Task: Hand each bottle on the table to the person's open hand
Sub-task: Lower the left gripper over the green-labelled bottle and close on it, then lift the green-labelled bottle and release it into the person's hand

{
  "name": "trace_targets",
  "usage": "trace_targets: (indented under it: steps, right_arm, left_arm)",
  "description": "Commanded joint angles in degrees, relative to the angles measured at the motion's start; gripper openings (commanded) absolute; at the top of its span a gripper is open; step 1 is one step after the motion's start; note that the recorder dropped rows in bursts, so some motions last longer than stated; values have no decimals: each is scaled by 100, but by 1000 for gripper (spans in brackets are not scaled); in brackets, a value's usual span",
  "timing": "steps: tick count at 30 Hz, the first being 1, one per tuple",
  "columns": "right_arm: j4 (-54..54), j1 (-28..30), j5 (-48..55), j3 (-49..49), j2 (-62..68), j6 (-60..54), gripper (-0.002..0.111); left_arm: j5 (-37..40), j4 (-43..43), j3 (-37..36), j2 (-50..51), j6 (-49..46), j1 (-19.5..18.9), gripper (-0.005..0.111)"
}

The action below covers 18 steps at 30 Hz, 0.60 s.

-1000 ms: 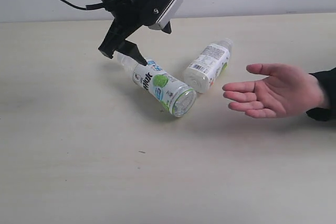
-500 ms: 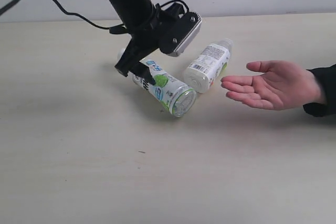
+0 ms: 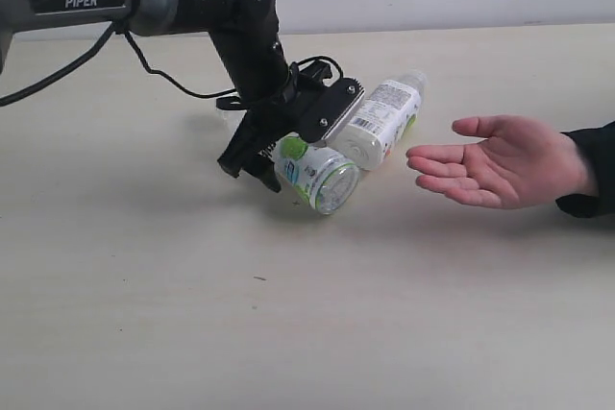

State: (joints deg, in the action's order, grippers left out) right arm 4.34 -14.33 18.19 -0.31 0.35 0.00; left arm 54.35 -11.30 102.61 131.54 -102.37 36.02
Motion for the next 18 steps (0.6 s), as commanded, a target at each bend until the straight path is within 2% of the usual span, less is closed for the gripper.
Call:
trace_targets:
  steps: [1,3,5,8,11,18]
  right_arm:
    - [6,28,-49,31,-35,0,0]
    - [6,28,-49,31,-35,0,0]
    - [6,28,-49,31,-35,0,0]
    - [6,28,-49,31,-35,0,0]
    - [6,28,-49,31,-35,0,0]
    - [6,28,-49,31,-35,0,0]
  left_arm:
    - [-116,45,1,92,549,-14,85]
    - [-116,45,1,92,560,-14,83]
    - [-90,73,1,92,560,-14,75]
    - [24,177,1,92,560,-14,52]
    - [264,343,1,92,609,-14,37]
    - [995,1065,1,-115,971,-14,23]
